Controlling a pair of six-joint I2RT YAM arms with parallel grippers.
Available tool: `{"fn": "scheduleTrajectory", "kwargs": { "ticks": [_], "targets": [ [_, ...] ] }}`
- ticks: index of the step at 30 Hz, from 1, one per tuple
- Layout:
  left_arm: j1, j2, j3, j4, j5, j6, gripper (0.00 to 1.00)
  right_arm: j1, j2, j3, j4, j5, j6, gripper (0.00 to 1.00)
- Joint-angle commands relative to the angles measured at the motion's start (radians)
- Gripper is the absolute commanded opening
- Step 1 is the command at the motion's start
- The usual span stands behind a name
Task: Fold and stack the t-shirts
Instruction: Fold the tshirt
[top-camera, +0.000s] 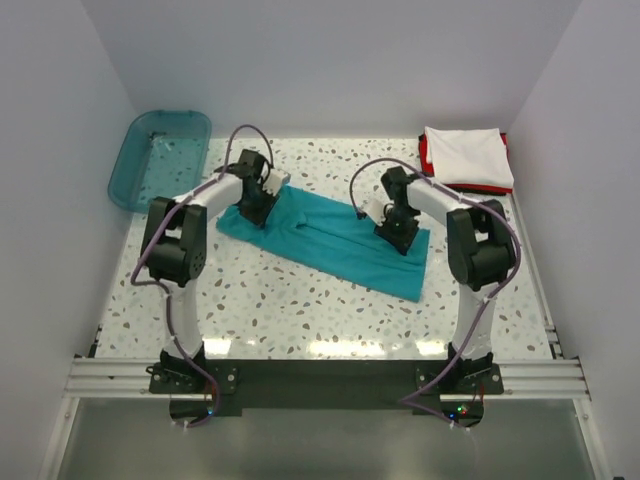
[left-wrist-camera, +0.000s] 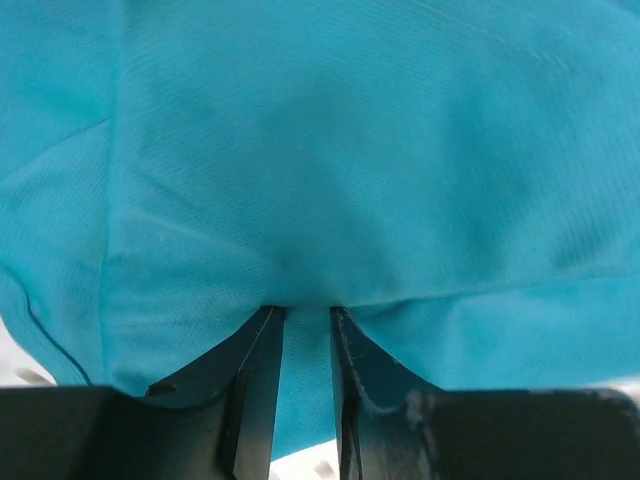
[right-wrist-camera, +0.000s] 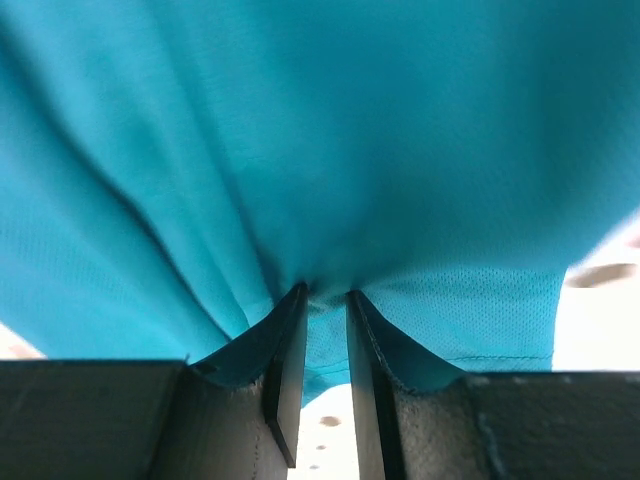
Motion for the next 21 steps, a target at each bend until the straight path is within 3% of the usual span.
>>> {"fn": "scheduleTrajectory", "kwargs": {
  "ticks": [1, 2, 3, 6, 8, 11, 13, 17, 21],
  "targets": [
    [0.007, 0.18, 0.227, 0.041, -0.083, 0.09, 0.3, 0.103, -0.072, -0.12, -0.051, -0.095, 0.055, 0.27],
    [0.005, 0.227, 0.294, 0.052, -0.096, 0.113, 0.3, 0.13, -0.093, -0.131, -0.066, -0.168, 0.069, 0.28],
    [0.007, 0.325, 0.46, 0.043, -0.099, 0.136, 0.31, 0.159, -0.13, -0.134, -0.109, -0.221, 0.079, 0.29],
    [0.001, 0.465, 0.793, -0.006, -0.009, 0.196, 0.36, 0.23, -0.195, -0.07, -0.164, -0.438, 0.113, 0.34],
    [-0.007, 0.47, 0.881, -0.007, 0.06, 0.2, 0.41, 0.226, -0.201, -0.011, -0.183, -0.503, 0.141, 0.34],
    [-0.008, 0.322, 0.751, 0.126, 0.097, 0.164, 0.49, 0.206, -0.204, 0.053, -0.189, -0.468, 0.127, 0.33],
    [-0.01, 0.178, 0.562, 0.24, 0.107, 0.138, 0.54, 0.2, -0.21, 0.027, -0.141, -0.364, 0.1, 0.31],
    [-0.01, 0.064, 0.421, 0.231, 0.111, 0.095, 0.56, 0.201, -0.18, -0.043, -0.092, -0.278, 0.069, 0.27],
    [-0.01, 0.068, 0.375, 0.061, 0.189, 0.107, 0.38, 0.2, -0.153, -0.117, -0.022, -0.249, 0.044, 0.25]
  ]
}}
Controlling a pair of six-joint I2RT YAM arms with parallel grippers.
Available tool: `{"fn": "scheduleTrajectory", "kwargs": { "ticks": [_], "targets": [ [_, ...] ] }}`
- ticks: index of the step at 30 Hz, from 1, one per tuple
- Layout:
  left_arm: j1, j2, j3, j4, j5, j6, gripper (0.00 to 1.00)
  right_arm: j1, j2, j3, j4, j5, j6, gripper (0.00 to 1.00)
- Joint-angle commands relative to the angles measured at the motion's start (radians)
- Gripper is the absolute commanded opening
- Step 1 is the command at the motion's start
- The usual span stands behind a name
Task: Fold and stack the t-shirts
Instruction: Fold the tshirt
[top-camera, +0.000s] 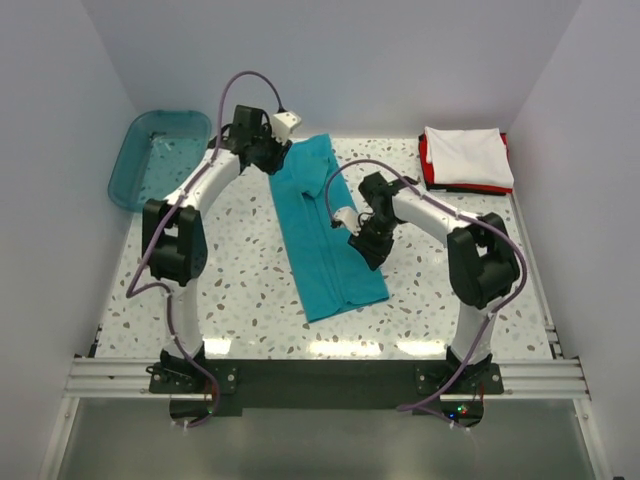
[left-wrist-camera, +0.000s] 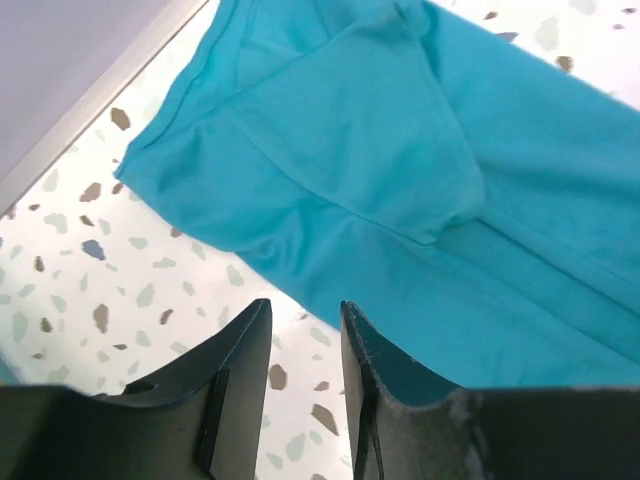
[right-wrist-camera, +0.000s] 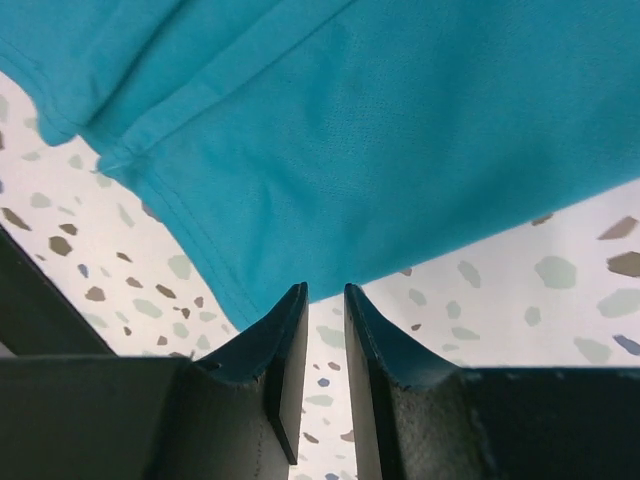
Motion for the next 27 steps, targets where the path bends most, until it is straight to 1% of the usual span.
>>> {"fn": "scheduleTrajectory", "kwargs": {
  "ticks": [1, 3, 5, 9, 12, 13, 14, 16, 18, 21, 22, 25, 27],
  "targets": [
    [-0.002, -0.024, -0.079, -0.074, 0.11, -0.027, 0.37, 0.011, 0.023, -0.067, 0.077, 0.05, -0.044, 0.25],
    [-0.003, -0.046, -0.162, -0.036, 0.129, -0.056, 0.37, 0.014, 0.042, -0.084, 0.094, 0.045, -0.043, 0.24],
    [-0.003, -0.047, -0.19, -0.026, 0.155, -0.09, 0.36, 0.018, 0.054, -0.095, 0.103, 0.038, -0.037, 0.23],
    [-0.008, 0.015, -0.169, -0.031, 0.161, -0.137, 0.36, 0.052, 0.075, -0.139, 0.123, -0.002, -0.008, 0.22],
    [-0.023, 0.11, -0.078, -0.06, 0.15, -0.156, 0.36, 0.095, 0.075, -0.185, 0.143, -0.048, 0.035, 0.22],
    [-0.029, 0.164, -0.051, -0.072, 0.146, -0.157, 0.36, 0.116, 0.077, -0.199, 0.146, -0.057, 0.045, 0.22],
    [-0.031, 0.187, -0.005, -0.083, 0.15, -0.159, 0.36, 0.126, 0.078, -0.202, 0.149, -0.07, 0.054, 0.22],
    [-0.04, 0.229, 0.032, -0.091, 0.144, -0.165, 0.36, 0.13, 0.088, -0.194, 0.16, -0.09, 0.087, 0.23],
    [-0.04, 0.281, 0.08, -0.092, 0.142, -0.167, 0.35, 0.126, 0.106, -0.162, 0.163, -0.07, 0.112, 0.24],
    [-0.04, 0.334, 0.144, -0.084, 0.116, -0.165, 0.35, 0.111, 0.131, -0.104, 0.135, -0.076, 0.109, 0.29],
    [-0.038, 0.345, 0.164, -0.083, 0.116, -0.164, 0.36, 0.109, 0.132, -0.075, 0.123, -0.09, 0.105, 0.33],
    [-0.038, 0.365, 0.21, -0.042, 0.138, -0.133, 0.41, 0.098, 0.108, -0.011, 0.08, -0.131, 0.092, 0.38],
    [-0.04, 0.367, 0.241, -0.015, 0.149, -0.124, 0.43, 0.081, 0.088, 0.026, 0.068, -0.145, 0.097, 0.38]
  ]
}}
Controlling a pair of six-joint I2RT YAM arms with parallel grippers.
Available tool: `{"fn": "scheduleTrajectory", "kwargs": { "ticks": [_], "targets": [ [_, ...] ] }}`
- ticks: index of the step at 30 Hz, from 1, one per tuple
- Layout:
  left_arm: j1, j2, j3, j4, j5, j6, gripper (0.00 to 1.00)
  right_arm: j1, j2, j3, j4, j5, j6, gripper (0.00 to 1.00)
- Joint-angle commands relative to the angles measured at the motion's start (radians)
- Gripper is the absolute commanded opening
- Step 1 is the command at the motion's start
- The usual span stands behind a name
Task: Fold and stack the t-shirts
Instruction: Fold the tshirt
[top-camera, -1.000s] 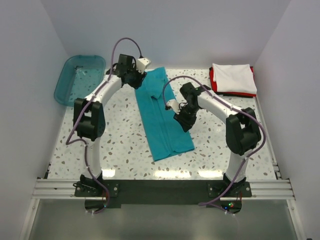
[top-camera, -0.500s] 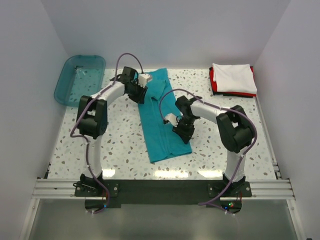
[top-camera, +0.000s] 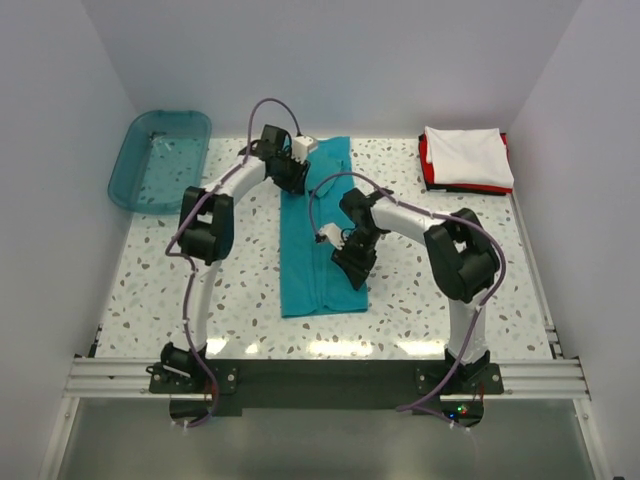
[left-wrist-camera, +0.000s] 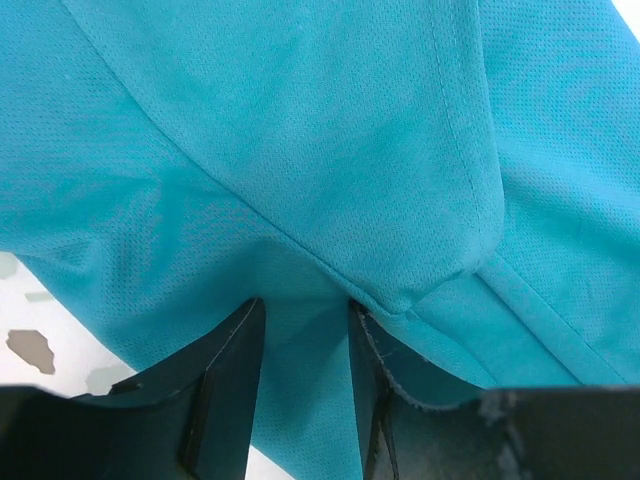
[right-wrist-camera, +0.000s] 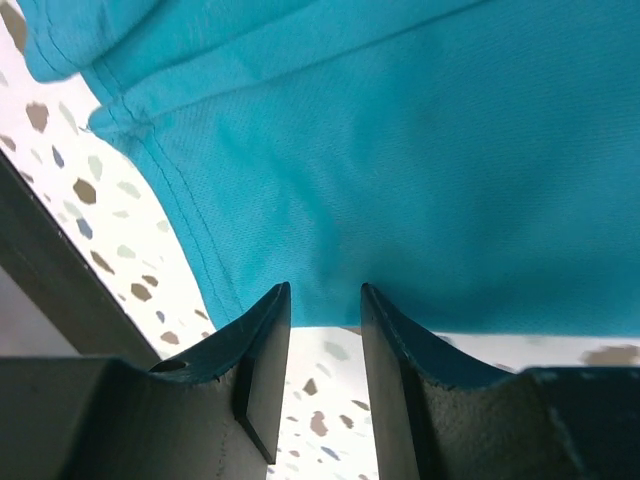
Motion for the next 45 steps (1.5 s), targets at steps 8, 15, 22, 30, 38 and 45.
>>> {"fn": "scheduleTrajectory", "kwargs": {
  "ticks": [8, 15, 22, 30, 38, 45],
  "targets": [
    [0.025, -0.166, -0.049, 0.176, 0.03, 0.015, 0.54, -0.127, -0.006, 0.331, 0.182, 0.048, 0.135, 0.38],
    [0.027, -0.275, -0.212, 0.114, 0.081, 0.03, 0.51, -0.15, 0.128, 0.446, 0.345, 0.202, 0.215, 0.28],
    [0.027, -0.217, -0.258, 0.043, 0.116, 0.029, 0.43, -0.15, 0.251, 0.524, 0.407, 0.256, 0.235, 0.17],
    [0.037, -0.106, -0.182, -0.001, 0.063, 0.058, 0.38, -0.153, 0.298, 0.515, 0.451, 0.382, 0.296, 0.0],
    [0.059, 0.016, -0.007, -0.034, 0.04, 0.067, 0.38, -0.17, 0.354, 0.552, 0.467, 0.457, 0.298, 0.0],
    [0.063, -0.115, -0.106, 0.096, 0.116, 0.061, 0.52, -0.19, 0.316, 0.604, 0.477, 0.443, 0.258, 0.04]
  ]
}}
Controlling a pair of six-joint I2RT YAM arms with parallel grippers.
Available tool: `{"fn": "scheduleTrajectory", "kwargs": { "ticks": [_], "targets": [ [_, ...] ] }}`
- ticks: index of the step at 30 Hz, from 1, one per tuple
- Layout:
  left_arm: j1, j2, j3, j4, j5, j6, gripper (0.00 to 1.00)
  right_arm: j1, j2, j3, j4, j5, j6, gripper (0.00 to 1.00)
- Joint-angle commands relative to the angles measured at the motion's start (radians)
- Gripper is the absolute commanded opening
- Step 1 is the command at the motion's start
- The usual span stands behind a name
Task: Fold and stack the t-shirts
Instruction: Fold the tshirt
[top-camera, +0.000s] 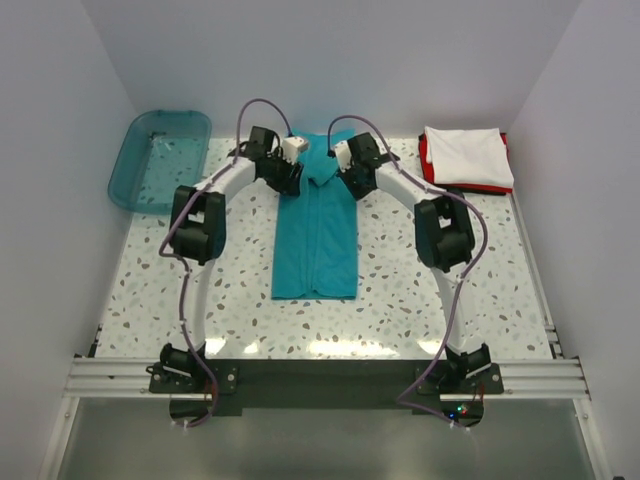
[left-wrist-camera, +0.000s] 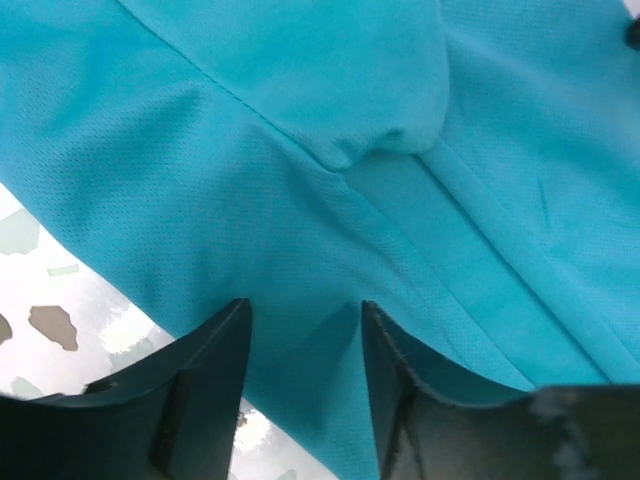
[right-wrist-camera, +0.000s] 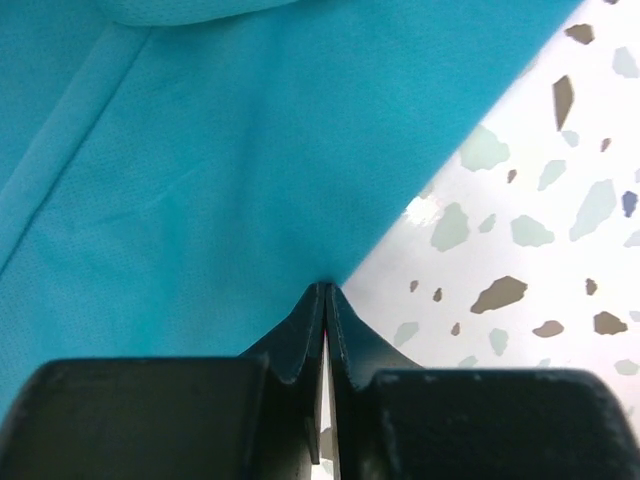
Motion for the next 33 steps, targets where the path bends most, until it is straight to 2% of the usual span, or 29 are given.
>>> {"fn": "scheduleTrajectory", "kwargs": {
  "ticks": [1, 4, 6, 7, 8, 11, 12, 13, 14, 15, 16, 17, 18, 19, 20, 21, 23, 24, 25, 26, 27, 29, 30, 33],
  "targets": [
    [0.014, -0.134, -0.099, 0.113, 0.042, 0.008, 0.55, -0.019, -0.049, 0.062, 0.026, 0.009, -0.023, 0.07],
    [0.02, -0.277, -0.197, 0.221, 0.109, 0.014, 0.63, -0.019, -0.131, 0.082, 0.02, -0.046, -0.064, 0.31],
    [0.032, -0.397, -0.284, 0.272, 0.15, 0.031, 0.69, -0.019, -0.188, 0.076, 0.02, -0.078, -0.084, 0.42],
    [0.046, -0.441, -0.317, 0.319, 0.176, 0.064, 0.88, -0.021, -0.248, 0.07, 0.021, -0.116, -0.107, 0.55],
    [0.052, -0.484, -0.351, 0.338, 0.218, 0.081, 1.0, -0.018, -0.285, 0.061, 0.023, -0.138, -0.118, 0.61],
    [0.084, -0.66, -0.486, 0.416, 0.319, 0.141, 1.0, -0.018, -0.429, -0.013, 0.061, -0.26, -0.164, 0.73],
    [0.086, -0.739, -0.557, 0.474, 0.31, 0.143, 1.0, -0.015, -0.463, -0.081, 0.095, -0.281, -0.163, 0.78],
    [0.086, -0.777, -0.597, 0.505, 0.289, 0.14, 1.0, -0.015, -0.501, -0.114, 0.144, -0.304, -0.169, 0.9],
    [0.084, -0.81, -0.633, 0.548, 0.264, 0.146, 1.0, -0.015, -0.559, -0.151, 0.168, -0.371, -0.175, 0.97],
    [0.083, -0.867, -0.691, 0.564, 0.27, 0.161, 1.0, -0.013, -0.59, -0.218, 0.188, -0.408, -0.187, 0.98],
    [0.084, -0.89, -0.707, 0.529, 0.288, 0.292, 1.0, -0.009, -0.615, -0.241, 0.195, -0.446, -0.216, 0.99],
    [0.084, -0.921, -0.713, 0.45, 0.371, 0.377, 1.0, -0.006, -0.655, -0.26, 0.181, -0.48, -0.241, 0.99],
    [0.083, -0.932, -0.71, 0.257, 0.412, 0.481, 1.0, -0.003, -0.67, -0.286, 0.151, -0.584, -0.277, 0.99],
    [0.081, -0.943, -0.713, 0.143, 0.452, 0.7, 1.0, 0.0, -0.686, -0.298, 0.045, -0.647, -0.393, 0.99],
    [0.08, -0.962, -0.737, 0.036, 0.5, 0.795, 1.0, 0.008, -0.715, -0.336, -0.004, -0.689, -0.443, 0.98],
    [0.078, -0.976, -0.762, -0.108, 0.508, 0.864, 1.0, 0.026, -0.729, -0.367, -0.076, -0.663, -0.475, 0.99],
    [0.072, -1.007, -0.826, -0.232, 0.534, 1.047, 1.0, 0.1, -0.762, -0.444, -0.159, -0.623, -0.627, 0.99],
    [0.069, -1.045, -0.908, -0.319, 0.542, 1.113, 1.0, 0.121, -0.814, -0.558, -0.175, -0.612, -0.669, 0.99],
    [0.045, -1.07, -0.956, -0.338, 0.528, 1.191, 1.0, 0.158, -0.843, -0.629, -0.134, -0.591, -0.693, 0.99],
    [0.026, -1.126, -1.057, -0.334, 0.516, 1.196, 1.0, 0.178, -0.871, -0.701, -0.099, -0.574, -0.707, 0.99],
    [0.009, -1.157, -1.11, -0.271, 0.507, 1.181, 0.98, 0.201, -0.918, -0.829, -0.041, -0.559, -0.727, 0.99],
    [-0.047, -1.214, -1.25, -0.2, 0.47, 1.137, 0.95, 0.266, -0.942, -0.934, 0.032, -0.504, -0.746, 0.96],
    [-0.09, -1.257, -1.292, -0.13, 0.453, 1.103, 0.88, 0.299, -0.943, -1.009, 0.091, -0.478, -0.737, 0.92],
    [-0.135, -1.306, -1.418, 0.0, 0.404, 1.057, 0.76, 0.323, -0.919, -1.07, 0.155, -0.46, -0.694, 0.84]
  ]
}}
